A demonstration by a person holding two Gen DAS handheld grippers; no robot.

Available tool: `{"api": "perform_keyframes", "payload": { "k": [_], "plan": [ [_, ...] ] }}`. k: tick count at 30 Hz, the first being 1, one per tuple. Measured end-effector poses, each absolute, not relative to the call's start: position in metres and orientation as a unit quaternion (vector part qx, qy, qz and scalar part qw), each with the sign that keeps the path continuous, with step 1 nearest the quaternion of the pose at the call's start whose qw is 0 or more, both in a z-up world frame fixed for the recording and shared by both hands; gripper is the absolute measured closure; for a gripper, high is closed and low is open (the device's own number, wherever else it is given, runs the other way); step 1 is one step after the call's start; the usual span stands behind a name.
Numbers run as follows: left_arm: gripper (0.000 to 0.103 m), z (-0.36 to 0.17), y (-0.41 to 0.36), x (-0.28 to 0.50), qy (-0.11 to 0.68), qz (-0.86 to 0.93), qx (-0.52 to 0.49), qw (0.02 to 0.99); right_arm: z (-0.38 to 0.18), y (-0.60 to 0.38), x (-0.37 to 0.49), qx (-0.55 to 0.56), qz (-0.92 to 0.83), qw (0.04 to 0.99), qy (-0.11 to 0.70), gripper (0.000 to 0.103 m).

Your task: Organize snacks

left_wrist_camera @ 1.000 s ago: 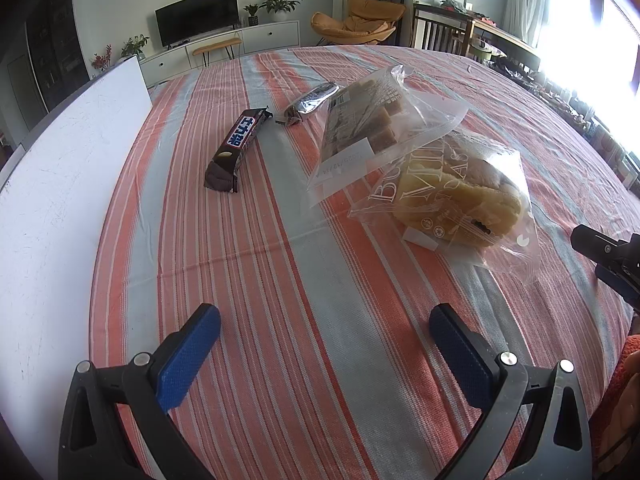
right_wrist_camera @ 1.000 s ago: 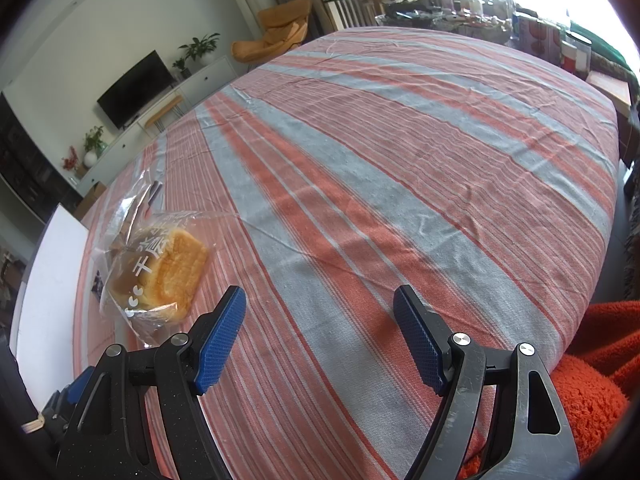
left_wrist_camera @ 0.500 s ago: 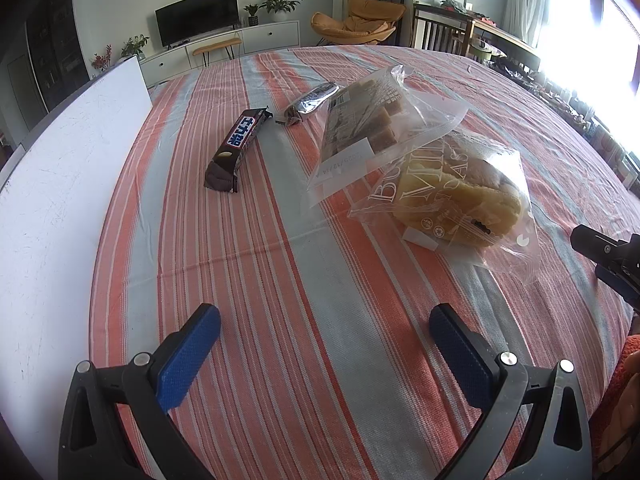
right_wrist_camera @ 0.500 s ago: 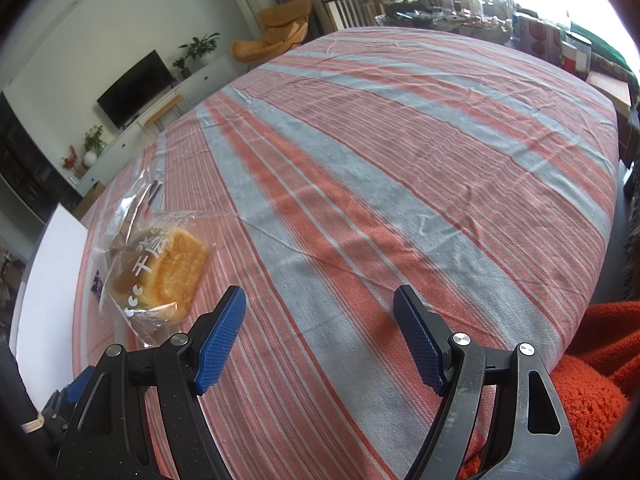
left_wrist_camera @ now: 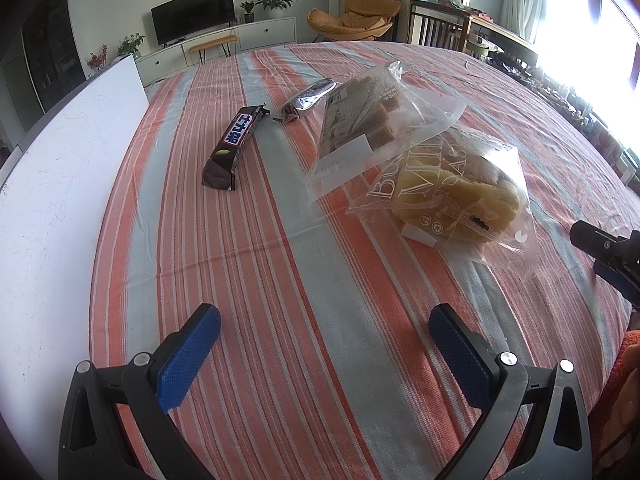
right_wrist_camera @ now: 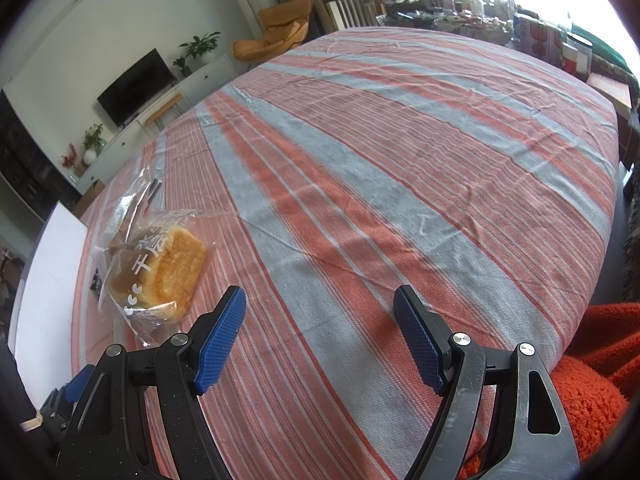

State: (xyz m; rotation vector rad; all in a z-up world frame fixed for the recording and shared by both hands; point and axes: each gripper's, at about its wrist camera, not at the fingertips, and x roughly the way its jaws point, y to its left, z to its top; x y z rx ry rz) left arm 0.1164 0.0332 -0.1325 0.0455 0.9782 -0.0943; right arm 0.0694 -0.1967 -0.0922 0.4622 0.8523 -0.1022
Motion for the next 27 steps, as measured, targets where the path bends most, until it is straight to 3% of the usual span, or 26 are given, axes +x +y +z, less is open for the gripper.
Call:
{"api": "perform_keyframes", "payload": {
  "k": [5, 14, 20, 27],
  "plan": [
    [0.0, -0.132, 0.04, 0.104, 0.481, -0.051, 0.025, 0.875, -0.094, -0.213, 0.064, 0.277, -0.032, 0.876, 0.394, 0.024],
    [0.0, -0.133, 0.051, 0.092, 0.463, -0.057, 0.028, 0.884, -0.088, -0.218, 0.059, 0.268, -0.007, 0.883, 0.386, 0.022],
    [0.0, -0.133, 0.051, 0.093, 0.459, -0.055, 0.027, 0.886, -0.061, -0.179, 0.047, 0.182, 0.102, 0.916, 0.343, 0.022],
    [0.0, -0.134, 0.051, 0.094, 0.458, -0.054, 0.026, 0.887, -0.065, -0.125, 0.066, 0.052, 0.176, 0.908, 0.378, 0.023]
  ]
}}
